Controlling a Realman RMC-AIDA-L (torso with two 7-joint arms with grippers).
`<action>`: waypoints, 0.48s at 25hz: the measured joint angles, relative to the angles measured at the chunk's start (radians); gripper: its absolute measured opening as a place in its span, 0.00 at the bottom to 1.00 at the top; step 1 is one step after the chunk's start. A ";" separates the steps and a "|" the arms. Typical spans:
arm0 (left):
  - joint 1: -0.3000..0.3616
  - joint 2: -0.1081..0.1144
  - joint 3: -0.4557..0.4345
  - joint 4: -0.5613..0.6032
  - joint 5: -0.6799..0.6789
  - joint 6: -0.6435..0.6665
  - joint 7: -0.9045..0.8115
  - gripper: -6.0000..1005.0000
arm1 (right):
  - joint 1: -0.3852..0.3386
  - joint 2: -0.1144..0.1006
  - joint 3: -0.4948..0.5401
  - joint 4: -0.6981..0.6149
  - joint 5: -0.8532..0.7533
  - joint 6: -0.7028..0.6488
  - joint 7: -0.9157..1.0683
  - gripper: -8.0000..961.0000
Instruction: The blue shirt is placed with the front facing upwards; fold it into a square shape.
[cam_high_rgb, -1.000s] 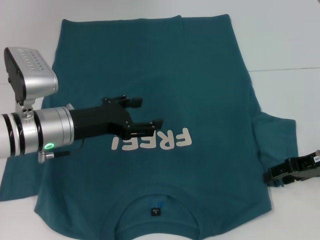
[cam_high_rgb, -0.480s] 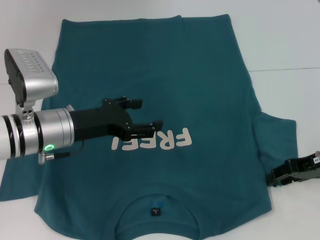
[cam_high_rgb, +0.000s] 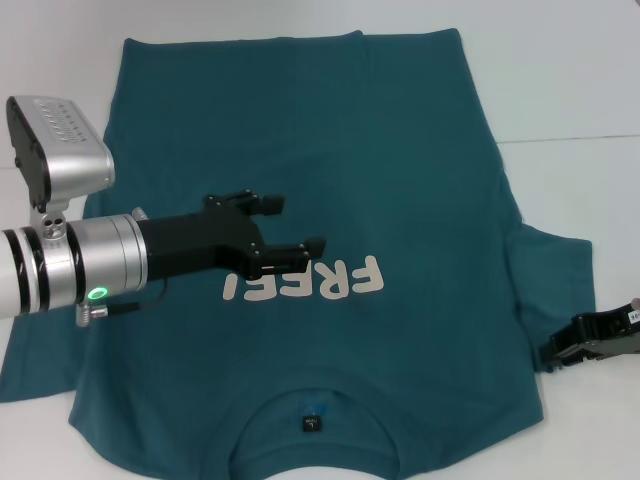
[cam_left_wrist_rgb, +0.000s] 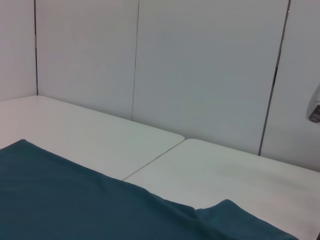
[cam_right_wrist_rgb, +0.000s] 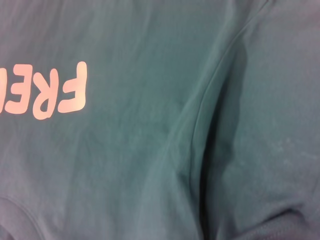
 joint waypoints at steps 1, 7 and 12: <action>0.000 0.000 0.000 0.000 0.000 0.000 0.000 0.87 | 0.000 0.000 -0.002 0.000 0.000 0.003 0.002 0.42; 0.001 0.000 0.000 0.000 -0.002 -0.001 0.001 0.87 | 0.001 -0.002 -0.035 0.000 0.000 0.017 0.021 0.33; 0.004 0.000 0.000 0.000 -0.002 -0.003 0.003 0.87 | 0.001 0.001 -0.046 0.000 -0.001 0.023 0.022 0.33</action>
